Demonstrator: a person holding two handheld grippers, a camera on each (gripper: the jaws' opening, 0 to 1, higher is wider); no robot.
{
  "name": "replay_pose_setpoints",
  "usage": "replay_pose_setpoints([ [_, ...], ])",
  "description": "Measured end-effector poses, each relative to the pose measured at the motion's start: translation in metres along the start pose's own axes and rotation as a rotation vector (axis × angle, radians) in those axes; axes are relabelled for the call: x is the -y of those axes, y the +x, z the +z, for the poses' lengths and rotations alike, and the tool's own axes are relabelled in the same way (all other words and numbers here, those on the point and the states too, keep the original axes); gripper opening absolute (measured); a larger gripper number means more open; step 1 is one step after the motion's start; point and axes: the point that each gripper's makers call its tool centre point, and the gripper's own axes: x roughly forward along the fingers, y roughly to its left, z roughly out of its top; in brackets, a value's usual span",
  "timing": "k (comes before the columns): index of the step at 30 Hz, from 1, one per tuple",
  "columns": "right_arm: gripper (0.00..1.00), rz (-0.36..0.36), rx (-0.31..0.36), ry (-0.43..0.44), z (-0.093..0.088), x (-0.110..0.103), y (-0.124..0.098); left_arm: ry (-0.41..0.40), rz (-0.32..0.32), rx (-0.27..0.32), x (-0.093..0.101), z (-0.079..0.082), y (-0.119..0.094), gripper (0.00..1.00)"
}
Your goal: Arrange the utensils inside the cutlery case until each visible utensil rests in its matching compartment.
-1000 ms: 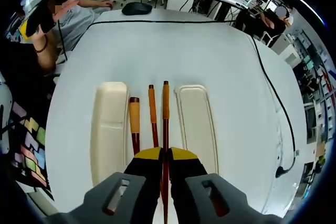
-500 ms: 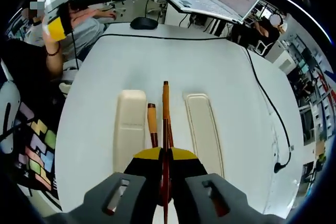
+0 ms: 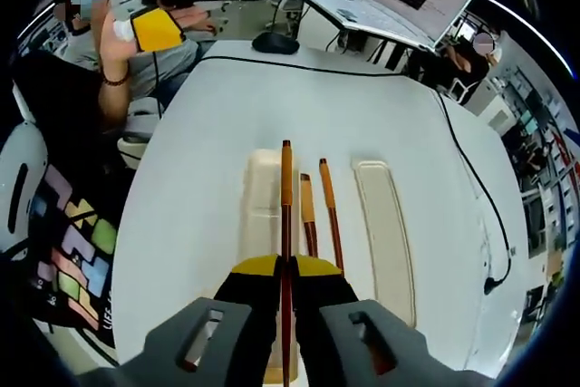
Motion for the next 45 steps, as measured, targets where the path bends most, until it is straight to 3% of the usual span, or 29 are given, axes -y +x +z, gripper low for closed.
replay_pose_setpoints([
  [26,0.03,0.064,-0.057,0.023,-0.009,-0.017,0.022,0.004,0.006,-0.019,-0.004,-0.004,0.0,0.9],
  [45,0.03,0.144,-0.075,0.067,-0.012,-0.03,0.033,-0.025,-0.037,-0.005,0.001,-0.002,0.001,0.9],
])
